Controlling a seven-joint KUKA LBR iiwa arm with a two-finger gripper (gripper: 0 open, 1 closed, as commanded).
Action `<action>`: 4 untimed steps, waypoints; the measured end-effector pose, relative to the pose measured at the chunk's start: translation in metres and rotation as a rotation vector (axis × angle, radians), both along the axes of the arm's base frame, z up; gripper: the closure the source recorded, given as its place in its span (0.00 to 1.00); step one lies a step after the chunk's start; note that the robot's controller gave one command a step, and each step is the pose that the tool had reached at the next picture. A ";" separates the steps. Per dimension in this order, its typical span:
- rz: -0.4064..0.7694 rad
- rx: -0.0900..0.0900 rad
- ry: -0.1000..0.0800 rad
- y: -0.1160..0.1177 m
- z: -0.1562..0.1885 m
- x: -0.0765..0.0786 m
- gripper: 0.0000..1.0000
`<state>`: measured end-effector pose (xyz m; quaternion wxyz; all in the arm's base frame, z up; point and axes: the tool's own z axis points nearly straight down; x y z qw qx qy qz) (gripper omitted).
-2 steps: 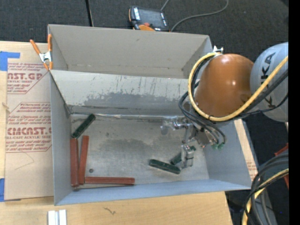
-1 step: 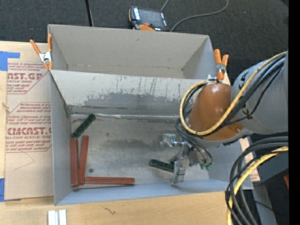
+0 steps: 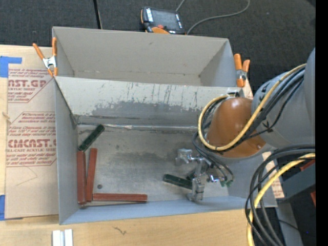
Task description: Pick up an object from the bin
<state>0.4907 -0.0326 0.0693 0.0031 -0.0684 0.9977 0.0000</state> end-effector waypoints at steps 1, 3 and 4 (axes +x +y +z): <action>0.001 0.000 0.007 0.000 0.000 -0.002 1.00; 0.261 -0.001 0.006 -0.020 0.087 0.041 1.00; 0.244 -0.004 -0.006 -0.029 0.165 0.063 1.00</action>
Offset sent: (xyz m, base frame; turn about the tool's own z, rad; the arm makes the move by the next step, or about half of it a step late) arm 0.0000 0.0000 0.0000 0.0000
